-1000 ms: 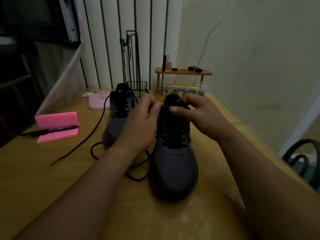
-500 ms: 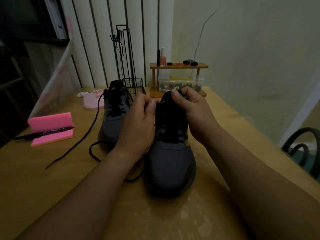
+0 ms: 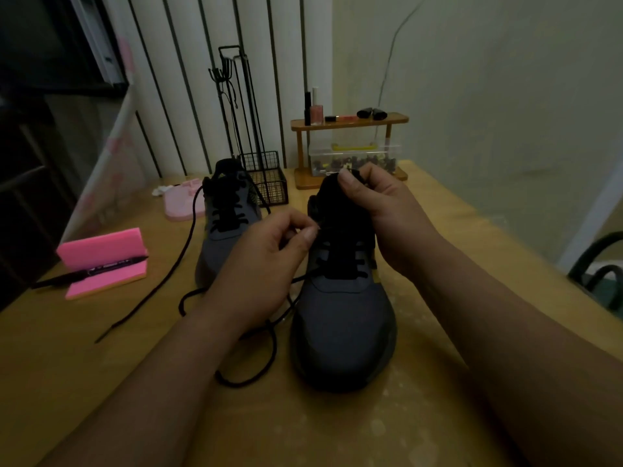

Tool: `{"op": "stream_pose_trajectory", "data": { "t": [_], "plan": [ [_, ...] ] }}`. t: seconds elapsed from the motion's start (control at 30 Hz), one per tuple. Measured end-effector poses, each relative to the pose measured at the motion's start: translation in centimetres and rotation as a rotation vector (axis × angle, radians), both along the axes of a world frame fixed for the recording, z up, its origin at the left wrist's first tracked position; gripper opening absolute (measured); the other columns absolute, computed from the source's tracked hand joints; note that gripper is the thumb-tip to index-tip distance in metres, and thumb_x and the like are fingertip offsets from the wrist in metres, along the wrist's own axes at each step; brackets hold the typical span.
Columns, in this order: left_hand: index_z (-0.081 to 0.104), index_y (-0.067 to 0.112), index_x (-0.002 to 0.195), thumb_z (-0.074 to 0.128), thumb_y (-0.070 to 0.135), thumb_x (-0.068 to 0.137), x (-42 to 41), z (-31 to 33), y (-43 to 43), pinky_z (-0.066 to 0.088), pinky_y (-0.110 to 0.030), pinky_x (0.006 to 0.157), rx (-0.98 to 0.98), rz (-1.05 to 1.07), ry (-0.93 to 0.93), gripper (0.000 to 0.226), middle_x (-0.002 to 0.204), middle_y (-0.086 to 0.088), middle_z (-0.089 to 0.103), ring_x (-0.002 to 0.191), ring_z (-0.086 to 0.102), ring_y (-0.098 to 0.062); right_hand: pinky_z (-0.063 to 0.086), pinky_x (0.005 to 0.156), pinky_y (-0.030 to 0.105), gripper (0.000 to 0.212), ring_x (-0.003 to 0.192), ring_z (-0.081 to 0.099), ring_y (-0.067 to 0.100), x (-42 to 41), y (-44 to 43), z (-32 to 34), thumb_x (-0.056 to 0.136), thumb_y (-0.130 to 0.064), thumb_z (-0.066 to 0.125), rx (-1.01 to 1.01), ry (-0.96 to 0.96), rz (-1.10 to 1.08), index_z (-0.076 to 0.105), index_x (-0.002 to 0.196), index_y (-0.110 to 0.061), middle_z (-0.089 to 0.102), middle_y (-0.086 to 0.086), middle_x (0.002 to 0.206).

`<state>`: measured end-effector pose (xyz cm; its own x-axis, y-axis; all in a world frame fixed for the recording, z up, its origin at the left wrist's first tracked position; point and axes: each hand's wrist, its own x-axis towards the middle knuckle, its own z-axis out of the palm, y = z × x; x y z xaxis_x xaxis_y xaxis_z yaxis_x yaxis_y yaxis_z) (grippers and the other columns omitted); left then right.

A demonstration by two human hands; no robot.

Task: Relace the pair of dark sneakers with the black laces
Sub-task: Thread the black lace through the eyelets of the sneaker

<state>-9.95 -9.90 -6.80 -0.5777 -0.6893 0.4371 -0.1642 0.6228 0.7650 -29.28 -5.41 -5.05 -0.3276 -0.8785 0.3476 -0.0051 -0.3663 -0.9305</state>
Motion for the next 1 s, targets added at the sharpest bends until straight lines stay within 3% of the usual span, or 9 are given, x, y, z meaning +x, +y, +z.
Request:
{"op": "stream_pose_trajectory", "data": {
  "t": [0.2, 0.4, 0.6, 0.77, 1.0],
  "plan": [
    [0.072, 0.023, 0.098, 0.064, 0.022, 0.103, -0.33, 0.61, 0.82, 0.046, -0.006, 0.066, -0.015, 0.046, 0.101, 0.01, 0.088, 0.014, 0.074, 0.084, 0.068, 0.002, 0.057, 0.073, 0.028, 0.019, 0.086, 0.067, 0.02, 0.2, 0.11, 0.02, 0.101, -0.027, 0.065, 0.005, -0.004, 0.009, 0.058, 0.088, -0.015, 0.066, 0.005, 0.089],
    [0.07, 0.026, 0.093, 0.064, 0.022, 0.103, 0.07, 0.11, 0.2, 0.044, -0.008, 0.064, -0.099, 0.07, 0.02, 0.012, 0.08, 0.016, 0.07, 0.08, 0.065, 0.002, 0.057, 0.074, 0.028, 0.018, 0.087, 0.067, 0.019, 0.25, 0.09, 0.03, 0.101, -0.027, 0.066, 0.019, -0.011, -0.001, 0.059, 0.09, -0.015, 0.067, 0.005, 0.09],
    [0.068, 0.022, 0.094, 0.06, 0.018, 0.105, -0.18, 0.12, 0.3, 0.04, -0.009, 0.057, -0.136, -0.001, -0.01, 0.015, 0.07, 0.021, 0.063, 0.064, 0.058, 0.003, 0.056, 0.07, 0.025, 0.018, 0.083, 0.065, 0.017, 0.21, 0.1, 0.01, 0.101, -0.026, 0.066, 0.016, 0.011, -0.013, 0.058, 0.091, -0.014, 0.065, 0.004, 0.087],
    [0.071, 0.022, 0.099, 0.061, 0.019, 0.105, -0.39, 0.18, 0.24, 0.051, -0.015, 0.066, -0.109, -0.033, 0.024, 0.012, 0.086, 0.01, 0.073, 0.084, 0.069, -0.005, 0.053, 0.066, 0.022, 0.02, 0.075, 0.063, 0.012, 0.32, 0.21, 0.13, 0.102, -0.024, 0.066, 0.012, 0.021, -0.017, 0.056, 0.087, -0.015, 0.063, -0.002, 0.079],
    [0.07, 0.023, 0.095, 0.062, 0.019, 0.104, -0.76, 0.4, 0.33, 0.046, -0.01, 0.064, -0.161, 0.0, -0.004, 0.012, 0.083, 0.011, 0.07, 0.08, 0.067, -0.002, 0.053, 0.064, 0.022, 0.023, 0.073, 0.063, 0.011, 0.49, 0.07, 0.13, 0.102, -0.022, 0.067, 0.01, 0.012, -0.02, 0.055, 0.083, -0.016, 0.063, -0.003, 0.076]
  ]
}}
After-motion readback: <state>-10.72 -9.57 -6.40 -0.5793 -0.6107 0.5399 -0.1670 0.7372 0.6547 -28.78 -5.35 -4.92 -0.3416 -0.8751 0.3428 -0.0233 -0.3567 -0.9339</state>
